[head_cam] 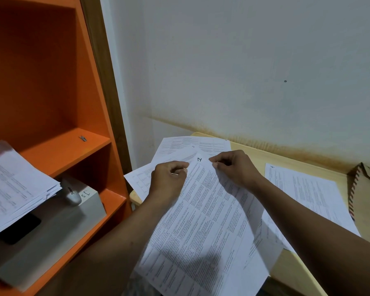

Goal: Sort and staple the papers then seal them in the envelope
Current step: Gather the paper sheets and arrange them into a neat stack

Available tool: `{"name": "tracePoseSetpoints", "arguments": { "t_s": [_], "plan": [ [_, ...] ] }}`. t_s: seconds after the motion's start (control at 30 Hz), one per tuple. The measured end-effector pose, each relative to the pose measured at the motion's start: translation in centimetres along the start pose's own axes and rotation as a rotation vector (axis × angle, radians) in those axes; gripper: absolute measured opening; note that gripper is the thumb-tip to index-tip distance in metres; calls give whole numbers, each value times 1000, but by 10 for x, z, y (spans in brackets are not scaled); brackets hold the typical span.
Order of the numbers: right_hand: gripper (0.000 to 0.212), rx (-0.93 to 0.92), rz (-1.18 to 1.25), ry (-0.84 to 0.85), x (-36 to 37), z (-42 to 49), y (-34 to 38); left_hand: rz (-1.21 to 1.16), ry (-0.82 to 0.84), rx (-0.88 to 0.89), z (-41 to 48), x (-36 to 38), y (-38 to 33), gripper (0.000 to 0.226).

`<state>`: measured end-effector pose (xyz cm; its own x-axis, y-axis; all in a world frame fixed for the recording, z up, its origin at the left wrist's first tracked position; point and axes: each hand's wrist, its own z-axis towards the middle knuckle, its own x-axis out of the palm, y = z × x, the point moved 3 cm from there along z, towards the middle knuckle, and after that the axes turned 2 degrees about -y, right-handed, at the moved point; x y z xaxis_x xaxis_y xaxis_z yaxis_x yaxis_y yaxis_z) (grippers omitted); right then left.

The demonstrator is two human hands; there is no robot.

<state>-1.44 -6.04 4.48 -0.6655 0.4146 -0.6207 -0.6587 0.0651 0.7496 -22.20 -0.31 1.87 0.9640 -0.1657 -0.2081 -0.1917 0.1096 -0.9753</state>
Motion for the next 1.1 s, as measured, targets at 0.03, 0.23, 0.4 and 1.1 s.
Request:
{"name": "tracePoseSetpoints", "arguments": {
  "t_s": [0.03,0.23,0.4,1.1],
  "plan": [
    [18,1,0,-2,0,0,0,-1,3,5,0,0,0,22],
    [20,-1,17,-9,3,0,-1,2,-21,41,0,0,-3,11],
    [20,-10,8,-26,8,-1,-2,61,-40,66,4,0,-1,7],
    [37,266,-325,11,35,89,-30,3,158,-80,81,-14,15,11]
  ]
}}
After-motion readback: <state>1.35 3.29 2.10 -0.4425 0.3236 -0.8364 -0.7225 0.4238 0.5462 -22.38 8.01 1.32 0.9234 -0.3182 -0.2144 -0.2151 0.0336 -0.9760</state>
